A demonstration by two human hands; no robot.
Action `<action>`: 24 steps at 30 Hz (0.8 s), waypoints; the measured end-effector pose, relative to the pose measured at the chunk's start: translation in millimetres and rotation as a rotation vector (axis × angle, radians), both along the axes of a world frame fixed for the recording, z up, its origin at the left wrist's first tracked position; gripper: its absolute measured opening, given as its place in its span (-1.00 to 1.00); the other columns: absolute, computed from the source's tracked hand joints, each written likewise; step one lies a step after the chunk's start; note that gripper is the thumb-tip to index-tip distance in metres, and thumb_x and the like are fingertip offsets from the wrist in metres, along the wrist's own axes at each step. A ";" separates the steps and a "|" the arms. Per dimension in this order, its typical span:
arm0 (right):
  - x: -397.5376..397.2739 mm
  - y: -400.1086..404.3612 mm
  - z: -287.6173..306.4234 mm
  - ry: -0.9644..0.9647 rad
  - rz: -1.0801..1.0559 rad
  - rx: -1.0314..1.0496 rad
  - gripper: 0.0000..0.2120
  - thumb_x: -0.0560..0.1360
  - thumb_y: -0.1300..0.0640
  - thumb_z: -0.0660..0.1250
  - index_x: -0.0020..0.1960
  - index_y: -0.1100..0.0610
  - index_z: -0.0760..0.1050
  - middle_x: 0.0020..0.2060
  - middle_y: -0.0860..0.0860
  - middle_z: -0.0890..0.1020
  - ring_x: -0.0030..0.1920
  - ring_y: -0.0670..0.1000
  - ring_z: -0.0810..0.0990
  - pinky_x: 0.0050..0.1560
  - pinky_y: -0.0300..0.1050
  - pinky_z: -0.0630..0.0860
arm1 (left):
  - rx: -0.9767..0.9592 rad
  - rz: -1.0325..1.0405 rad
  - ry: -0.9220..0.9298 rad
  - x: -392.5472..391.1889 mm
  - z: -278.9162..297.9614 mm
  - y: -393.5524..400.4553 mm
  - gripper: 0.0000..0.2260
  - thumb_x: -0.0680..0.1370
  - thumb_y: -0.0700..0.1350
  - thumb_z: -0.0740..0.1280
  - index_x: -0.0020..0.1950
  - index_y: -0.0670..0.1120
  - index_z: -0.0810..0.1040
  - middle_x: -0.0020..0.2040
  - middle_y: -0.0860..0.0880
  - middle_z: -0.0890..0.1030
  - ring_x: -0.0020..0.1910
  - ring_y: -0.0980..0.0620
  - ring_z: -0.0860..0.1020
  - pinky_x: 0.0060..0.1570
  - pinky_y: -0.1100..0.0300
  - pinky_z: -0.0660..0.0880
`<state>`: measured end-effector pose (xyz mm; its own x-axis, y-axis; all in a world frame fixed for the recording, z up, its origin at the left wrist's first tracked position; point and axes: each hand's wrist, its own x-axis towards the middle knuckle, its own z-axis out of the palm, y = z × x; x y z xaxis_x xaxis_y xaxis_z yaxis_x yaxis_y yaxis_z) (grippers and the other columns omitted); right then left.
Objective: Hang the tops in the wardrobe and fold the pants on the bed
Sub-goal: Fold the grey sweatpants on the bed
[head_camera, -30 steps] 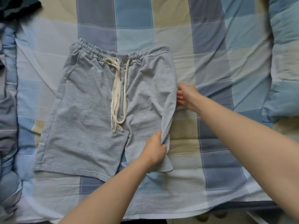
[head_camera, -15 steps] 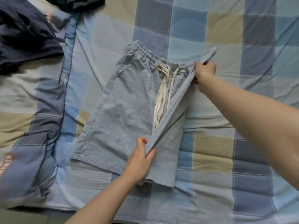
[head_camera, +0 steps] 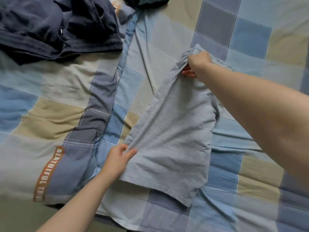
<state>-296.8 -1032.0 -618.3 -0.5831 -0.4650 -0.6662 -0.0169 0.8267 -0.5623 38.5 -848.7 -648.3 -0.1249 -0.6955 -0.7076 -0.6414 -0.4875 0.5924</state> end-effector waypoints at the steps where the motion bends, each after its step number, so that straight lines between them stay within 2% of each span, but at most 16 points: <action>1: 1.7 -4.8 -0.4 -0.009 -0.013 0.037 -0.66 0.63 0.22 0.06 -0.28 0.29 0.39 -0.59 0.15 0.54 -0.67 0.02 0.47 -0.63 -0.23 0.41 | 0.002 0.022 0.007 6.6 -3.0 -1.9 -0.78 0.51 -0.16 0.45 -0.21 -0.31 0.58 -0.33 -0.16 0.56 -0.32 0.00 0.45 -0.26 0.11 0.35; 2: 5.8 -10.6 -0.7 -0.019 -0.033 0.047 -0.62 0.64 0.21 0.05 -0.32 0.27 0.36 -0.67 0.14 0.48 -0.73 0.01 0.43 -0.63 -0.21 0.40 | -0.004 0.034 0.005 13.8 -6.7 -4.5 -0.76 0.51 -0.17 0.44 -0.23 -0.33 0.57 -0.35 -0.14 0.52 -0.33 0.01 0.41 -0.28 0.11 0.31; 3: 7.8 -14.4 0.1 -0.016 -0.057 0.033 -0.61 0.65 0.18 0.05 -0.33 0.27 0.34 -0.63 0.15 0.50 -0.75 0.00 0.42 -0.63 -0.21 0.41 | -0.016 0.035 -0.002 17.5 -9.7 -6.3 -0.74 0.52 -0.17 0.43 -0.26 -0.34 0.54 -0.38 -0.11 0.46 -0.34 0.02 0.37 -0.30 0.11 0.27; 4: 11.0 -19.4 -0.7 0.008 -0.059 0.006 -0.63 0.64 0.18 0.06 -0.32 0.26 0.32 -0.50 0.17 0.55 -0.70 0.01 0.47 -0.61 -0.20 0.45 | -0.029 0.033 -0.013 20.4 -12.9 -8.5 -0.70 0.52 -0.16 0.43 -0.29 -0.35 0.51 -0.40 -0.09 0.41 -0.35 0.03 0.32 -0.32 0.10 0.23; 7: 20.0 -29.1 -5.4 0.130 0.063 -0.018 -0.73 0.60 0.29 0.08 -0.28 0.25 0.31 -0.09 0.25 0.60 -0.30 0.18 0.62 -0.27 0.01 0.60 | -0.055 0.037 -0.054 25.2 -23.0 -14.4 -0.67 0.51 -0.14 0.44 -0.33 -0.33 0.46 -0.42 -0.08 0.37 -0.37 0.01 0.29 -0.31 0.10 0.22; 8: 25.0 -29.7 -8.6 0.110 0.121 -0.015 -0.74 0.60 0.28 0.07 -0.25 0.23 0.34 -0.09 0.24 0.58 -0.28 0.18 0.60 -0.29 -0.01 0.58 | -0.072 0.024 -0.095 26.5 -25.6 -15.4 -0.69 0.50 -0.13 0.44 -0.34 -0.27 0.48 -0.43 -0.05 0.40 -0.39 0.01 0.31 -0.32 0.10 0.23; 10: 33.7 -25.6 -14.8 -0.019 0.226 -0.042 -0.77 0.60 0.19 0.06 -0.19 0.14 0.39 -0.25 0.16 0.52 -0.42 0.05 0.46 -0.47 -0.17 0.45 | -0.117 -0.029 -0.206 27.8 -27.2 -15.2 -0.76 0.49 -0.11 0.45 -0.34 -0.11 0.50 -0.43 0.05 0.47 -0.37 0.03 0.41 -0.34 0.12 0.26; 12: 31.7 -16.2 -21.5 -0.043 0.259 -0.138 -0.77 0.60 0.17 0.08 -0.22 0.07 0.35 -0.34 0.09 0.47 -0.42 0.02 0.40 -0.43 -0.14 0.40 | -0.155 -0.056 -0.277 27.3 -24.5 -14.0 -0.85 0.47 -0.12 0.46 -0.25 -0.04 0.52 -0.37 0.07 0.52 -0.29 0.00 0.49 -0.27 0.14 0.29; 13: 23.9 -7.8 -24.1 0.042 0.232 -0.187 -0.78 0.59 0.17 0.09 -0.22 0.06 0.38 -0.32 0.10 0.51 -0.37 0.04 0.45 -0.35 -0.07 0.44 | -0.175 -0.056 -0.300 26.5 -23.1 -11.9 -0.88 0.47 -0.13 0.46 -0.20 -0.06 0.53 -0.32 0.05 0.54 -0.24 -0.03 0.51 -0.22 0.14 0.33; 15: -5.3 15.5 -26.0 0.355 0.181 -0.197 -0.84 0.58 0.14 0.14 -0.06 0.09 0.49 -0.10 0.14 0.63 -0.13 0.08 0.56 -0.06 -0.03 0.46 | -0.232 -0.069 -0.337 24.8 -20.7 -8.0 -0.88 0.46 -0.16 0.45 -0.09 -0.12 0.55 -0.17 -0.06 0.57 -0.11 -0.10 0.53 -0.11 0.09 0.40; 17: -43.3 51.1 -27.5 0.576 0.100 -0.075 -0.75 0.57 0.12 0.16 0.16 0.18 0.49 0.13 0.16 0.60 0.13 0.12 0.54 0.11 -0.10 0.35 | -0.268 -0.121 -0.358 22.3 -20.0 -6.0 -0.80 0.47 -0.16 0.46 0.03 -0.16 0.54 -0.03 -0.13 0.54 0.02 -0.13 0.49 0.04 0.03 0.40; 18: -61.2 71.8 -30.0 0.596 0.037 0.012 -0.69 0.56 0.08 0.18 0.23 0.21 0.45 0.21 0.18 0.54 0.22 0.16 0.49 0.18 -0.10 0.32 | -0.266 -0.152 -0.361 20.5 -19.9 -6.3 -0.76 0.47 -0.14 0.46 0.08 -0.17 0.53 0.02 -0.14 0.54 0.07 -0.14 0.47 0.09 0.03 0.38; 20: -80.7 108.4 -37.6 0.474 -0.090 0.169 -0.58 0.54 -0.07 0.22 0.24 0.20 0.40 0.24 0.21 0.47 0.21 0.21 0.48 0.19 -0.04 0.41 | -0.239 -0.210 -0.365 19.5 -19.9 -9.6 -0.75 0.49 -0.11 0.44 0.11 -0.18 0.54 0.04 -0.16 0.55 0.12 -0.17 0.45 0.12 0.04 0.34; 22: -82.3 125.3 -40.1 0.116 -0.208 0.115 -0.60 0.53 -0.23 0.20 0.02 0.12 0.45 0.00 0.14 0.55 -0.13 0.09 0.58 -0.23 -0.18 0.57 | -0.208 -0.242 -0.343 17.5 -23.0 -12.0 -0.85 0.53 -0.11 0.39 -0.02 -0.17 0.52 -0.04 -0.19 0.58 0.07 -0.21 0.47 0.03 -0.01 0.33; 23: -81.0 127.0 -39.9 -0.033 -0.259 0.044 -0.60 0.53 -0.28 0.17 -0.06 0.07 0.45 -0.13 0.07 0.58 -0.25 0.01 0.58 -0.40 -0.26 0.52 | -0.192 -0.235 -0.321 17.3 -24.4 -12.7 -0.87 0.55 -0.12 0.36 -0.09 -0.16 0.48 -0.11 -0.19 0.58 0.01 -0.23 0.49 -0.05 -0.02 0.33; 24: -81.0 124.0 -40.3 -0.127 -0.282 -0.016 -0.59 0.52 -0.30 0.17 -0.05 0.05 0.45 -0.17 0.00 0.60 -0.27 -0.03 0.59 -0.43 -0.27 0.51 | -0.178 -0.223 -0.303 17.6 -25.7 -13.1 -0.83 0.57 -0.11 0.34 -0.14 -0.14 0.42 -0.17 -0.16 0.56 -0.05 -0.23 0.50 -0.12 -0.02 0.32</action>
